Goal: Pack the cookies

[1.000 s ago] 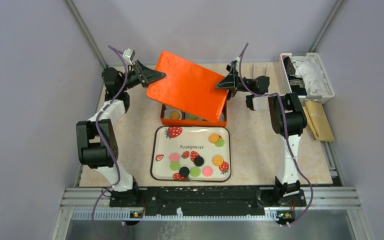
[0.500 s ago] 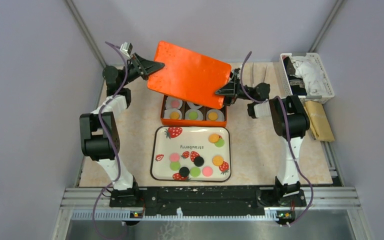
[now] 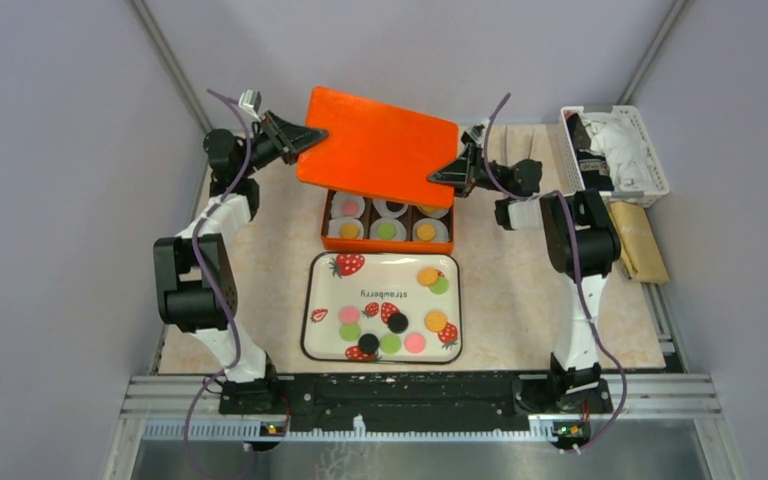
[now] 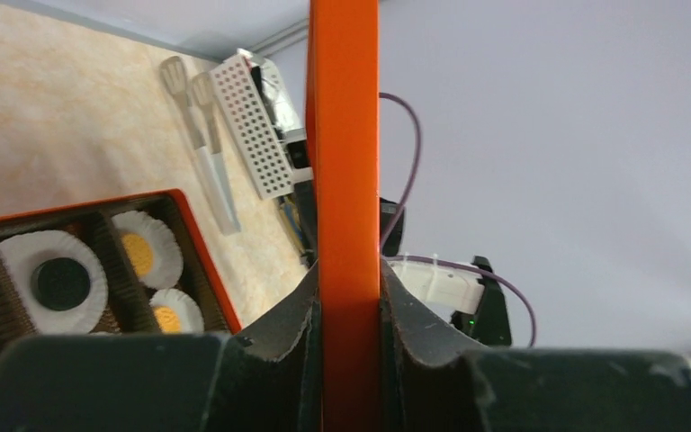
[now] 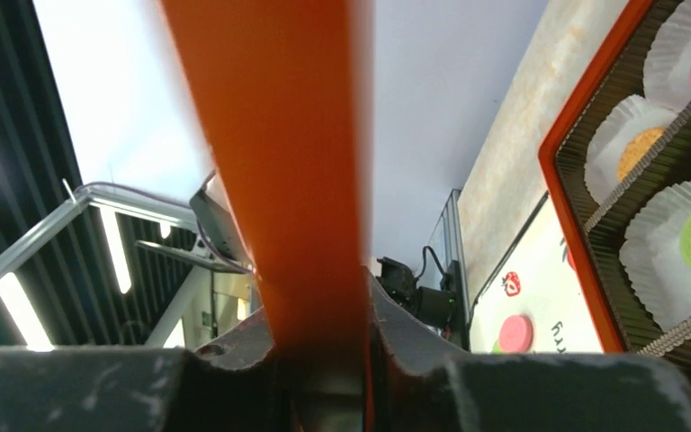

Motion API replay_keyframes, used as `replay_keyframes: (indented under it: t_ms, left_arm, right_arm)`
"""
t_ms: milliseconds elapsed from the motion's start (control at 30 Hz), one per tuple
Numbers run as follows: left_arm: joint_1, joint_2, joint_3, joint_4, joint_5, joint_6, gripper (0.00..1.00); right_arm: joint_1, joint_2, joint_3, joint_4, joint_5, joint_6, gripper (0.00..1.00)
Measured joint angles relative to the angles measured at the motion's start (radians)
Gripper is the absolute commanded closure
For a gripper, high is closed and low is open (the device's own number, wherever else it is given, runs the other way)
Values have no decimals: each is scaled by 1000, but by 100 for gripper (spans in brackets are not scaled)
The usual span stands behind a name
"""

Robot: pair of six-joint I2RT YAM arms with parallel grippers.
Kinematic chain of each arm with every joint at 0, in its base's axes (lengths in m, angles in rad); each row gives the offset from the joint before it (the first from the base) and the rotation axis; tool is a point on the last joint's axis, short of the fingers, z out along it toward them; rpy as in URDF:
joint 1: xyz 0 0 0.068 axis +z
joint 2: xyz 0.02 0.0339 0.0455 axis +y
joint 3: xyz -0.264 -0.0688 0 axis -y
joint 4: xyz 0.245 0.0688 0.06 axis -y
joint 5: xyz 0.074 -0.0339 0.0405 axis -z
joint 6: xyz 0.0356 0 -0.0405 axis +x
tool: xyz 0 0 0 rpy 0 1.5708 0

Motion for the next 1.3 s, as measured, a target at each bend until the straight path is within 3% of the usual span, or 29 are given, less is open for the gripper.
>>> replay_keyframes:
  t_ms: [100, 300, 467, 567, 767, 1133, 1300]
  left_arm:
    - [3, -25, -15, -98, -21, 69, 86]
    - [2, -87, 53, -526, -108, 382, 49]
    - [-5, -153, 173, -875, -300, 665, 39]
    - [-2, -199, 175, -972, -409, 744, 44]
    - [3, -246, 157, -1067, -565, 820, 99]
    - [4, -282, 129, -1106, -647, 864, 100]
    - [4, -282, 114, -1106, -642, 867, 100]
  right_arm:
    - [-2, 0, 21, 2, 2, -1, 100]
    - [-5, 0, 49, -6, -1, 14, 100]
    - [-13, 0, 62, -5, 9, 36, 100]
    - [-25, -2, 62, -5, 10, 47, 100]
    - [-58, -8, 59, -16, -6, 58, 100]
    - [-47, -23, -2, -68, -3, -86, 100]
    - [11, -86, 1, -460, 60, -410, 100]
